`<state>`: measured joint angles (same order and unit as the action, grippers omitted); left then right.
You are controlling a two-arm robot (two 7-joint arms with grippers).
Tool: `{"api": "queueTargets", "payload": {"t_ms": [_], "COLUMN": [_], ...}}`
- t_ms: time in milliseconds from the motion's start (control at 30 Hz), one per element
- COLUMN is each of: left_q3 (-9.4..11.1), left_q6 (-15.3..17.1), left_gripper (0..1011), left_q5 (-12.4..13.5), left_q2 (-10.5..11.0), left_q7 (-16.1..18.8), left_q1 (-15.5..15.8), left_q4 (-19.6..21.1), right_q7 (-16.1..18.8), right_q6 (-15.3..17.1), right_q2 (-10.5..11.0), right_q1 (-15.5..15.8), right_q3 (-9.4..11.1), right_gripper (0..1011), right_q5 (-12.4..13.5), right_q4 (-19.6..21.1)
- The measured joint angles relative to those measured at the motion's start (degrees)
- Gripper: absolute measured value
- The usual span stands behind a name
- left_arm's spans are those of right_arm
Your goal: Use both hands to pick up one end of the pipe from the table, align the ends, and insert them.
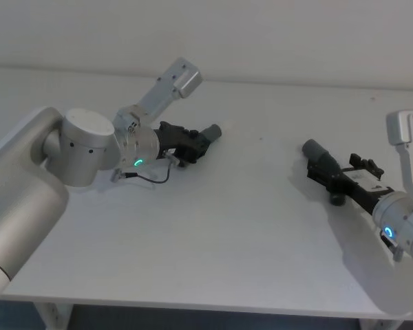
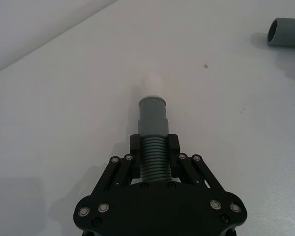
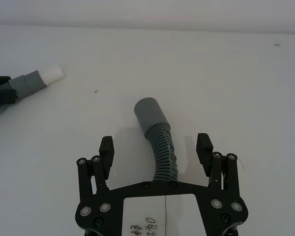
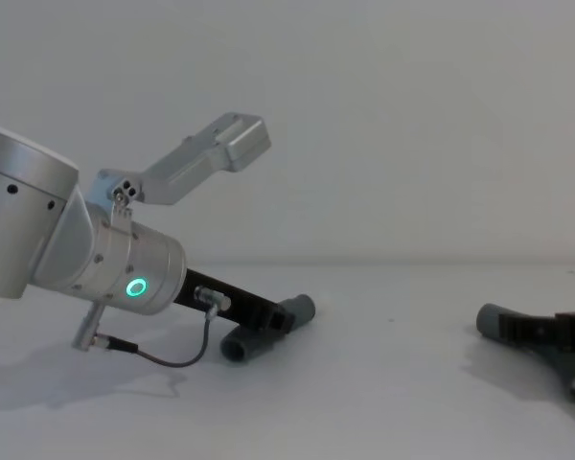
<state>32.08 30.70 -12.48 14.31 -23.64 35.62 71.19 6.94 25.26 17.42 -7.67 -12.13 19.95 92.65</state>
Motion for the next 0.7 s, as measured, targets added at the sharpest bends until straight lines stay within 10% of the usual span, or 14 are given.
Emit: {"api": "queueTargets", "payload": {"t_ms": [700], "left_q3": [0.0], "left_q6": [0.0], "left_gripper": [313], "left_q5": [0.0], "left_q2": [0.0], "left_q7": [0.0], "left_q1": [0.0], "left_q4": [0.0], "right_q7": [1.4], "right_q6": [3.0], "right_q2": [-0.3], "right_q1": [-1.5], "right_q3": [0.2], "right_gripper": [1000], "right_q5": [-0.4], "right_q4": [-1.6]}}
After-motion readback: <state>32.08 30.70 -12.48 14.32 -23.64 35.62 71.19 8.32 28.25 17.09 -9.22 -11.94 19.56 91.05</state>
